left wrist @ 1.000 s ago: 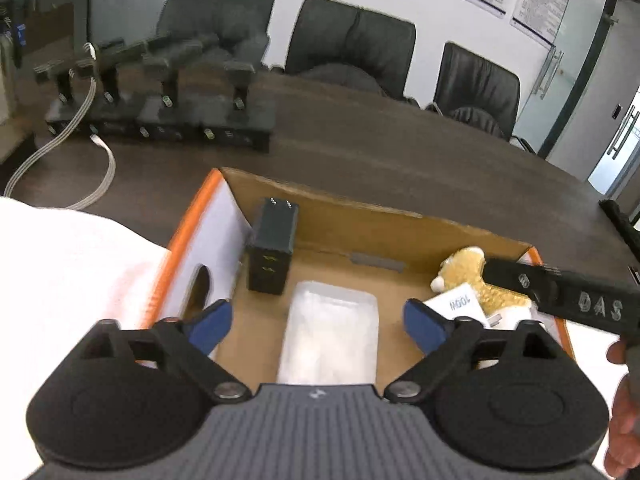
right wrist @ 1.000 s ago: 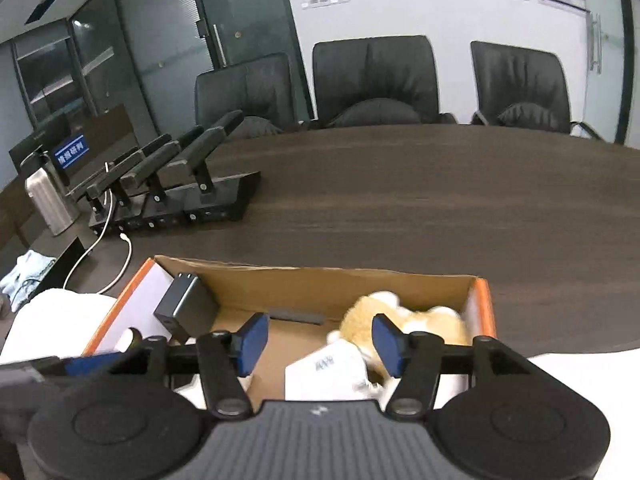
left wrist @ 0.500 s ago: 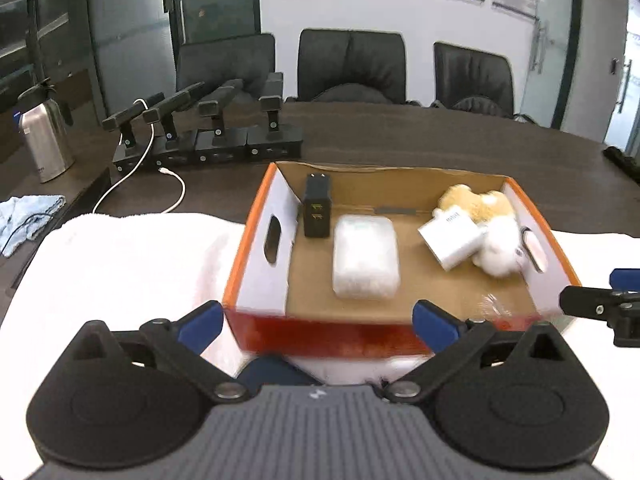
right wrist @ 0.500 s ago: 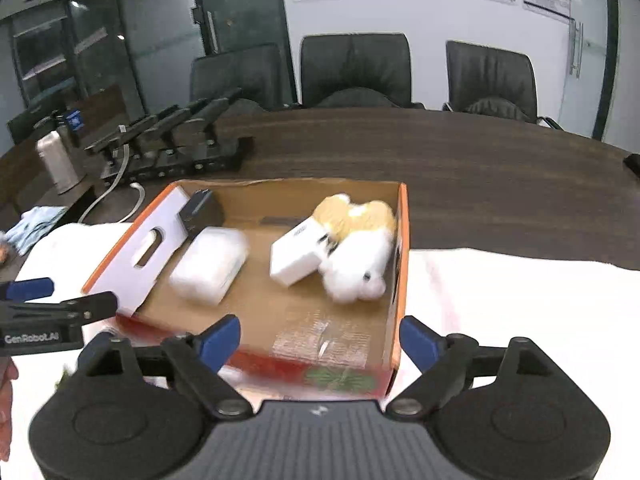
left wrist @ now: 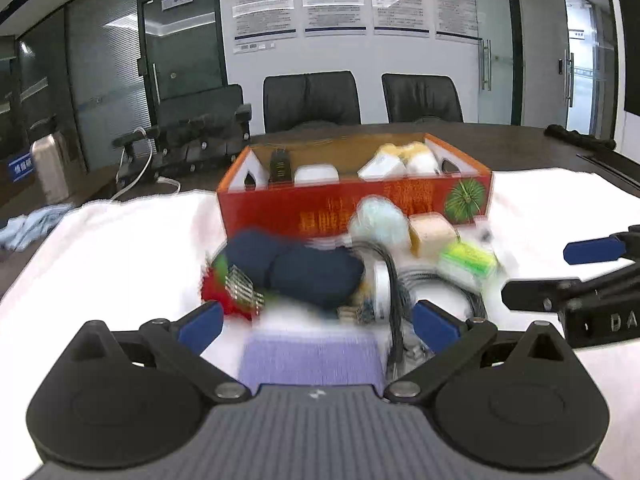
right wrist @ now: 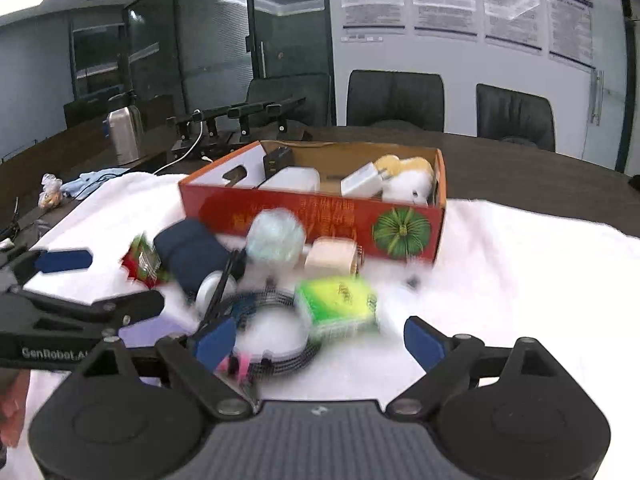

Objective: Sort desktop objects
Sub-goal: 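Move both tools back over the remaining items on the towel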

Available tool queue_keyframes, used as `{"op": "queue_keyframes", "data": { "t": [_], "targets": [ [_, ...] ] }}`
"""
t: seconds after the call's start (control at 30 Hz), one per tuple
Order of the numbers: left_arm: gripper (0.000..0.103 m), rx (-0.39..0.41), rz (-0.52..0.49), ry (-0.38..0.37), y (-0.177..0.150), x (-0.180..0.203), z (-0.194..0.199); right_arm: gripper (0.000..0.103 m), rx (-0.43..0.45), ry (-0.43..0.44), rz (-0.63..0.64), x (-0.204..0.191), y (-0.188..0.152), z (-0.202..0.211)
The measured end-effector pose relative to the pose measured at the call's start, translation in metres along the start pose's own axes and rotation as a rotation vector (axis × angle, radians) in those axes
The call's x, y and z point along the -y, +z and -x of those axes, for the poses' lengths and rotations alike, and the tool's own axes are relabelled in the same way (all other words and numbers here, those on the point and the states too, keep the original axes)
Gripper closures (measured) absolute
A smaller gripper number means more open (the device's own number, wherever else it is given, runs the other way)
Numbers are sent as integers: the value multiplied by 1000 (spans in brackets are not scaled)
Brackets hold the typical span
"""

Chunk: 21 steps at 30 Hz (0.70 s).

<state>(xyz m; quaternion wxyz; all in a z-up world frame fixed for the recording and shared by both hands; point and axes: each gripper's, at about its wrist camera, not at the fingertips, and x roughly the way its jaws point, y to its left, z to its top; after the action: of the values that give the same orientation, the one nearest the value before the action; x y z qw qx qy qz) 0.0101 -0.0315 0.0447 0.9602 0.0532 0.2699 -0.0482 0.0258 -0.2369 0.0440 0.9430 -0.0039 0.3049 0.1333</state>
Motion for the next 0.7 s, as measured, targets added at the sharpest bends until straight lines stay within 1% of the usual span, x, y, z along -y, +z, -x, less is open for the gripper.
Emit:
{"op": "queue_keyframes", "data": {
  "t": [0.1,0.17,0.27,0.33,0.4,0.47,0.57,0.7],
  "targets": [
    [0,-6,17,-38,-33,1,19,12,1,28,5,-9,-31,15],
    [0,-14,27,-20,-48,2,27,12,-2,47,-22,-14,-48,22],
    [0,-5,54,8,-60,2,39,12,8,20,-39,-19,-65,29],
    [0,-6,53,1,-65,1,42,12,12,-18,-46,-21,-75,32],
    [0,-11,56,4,-68,-1,43,12,-5,-38,-55,-20,-83,31],
    [0,-23,68,1,-68,-2,40,11,-18,-42,-61,-20,-88,30],
    [0,-51,77,-12,-68,-2,35,11,4,-58,-47,-23,-89,32],
    [0,-70,63,-34,-69,0,32,11,-6,-41,-38,-23,-89,31]
  ]
}}
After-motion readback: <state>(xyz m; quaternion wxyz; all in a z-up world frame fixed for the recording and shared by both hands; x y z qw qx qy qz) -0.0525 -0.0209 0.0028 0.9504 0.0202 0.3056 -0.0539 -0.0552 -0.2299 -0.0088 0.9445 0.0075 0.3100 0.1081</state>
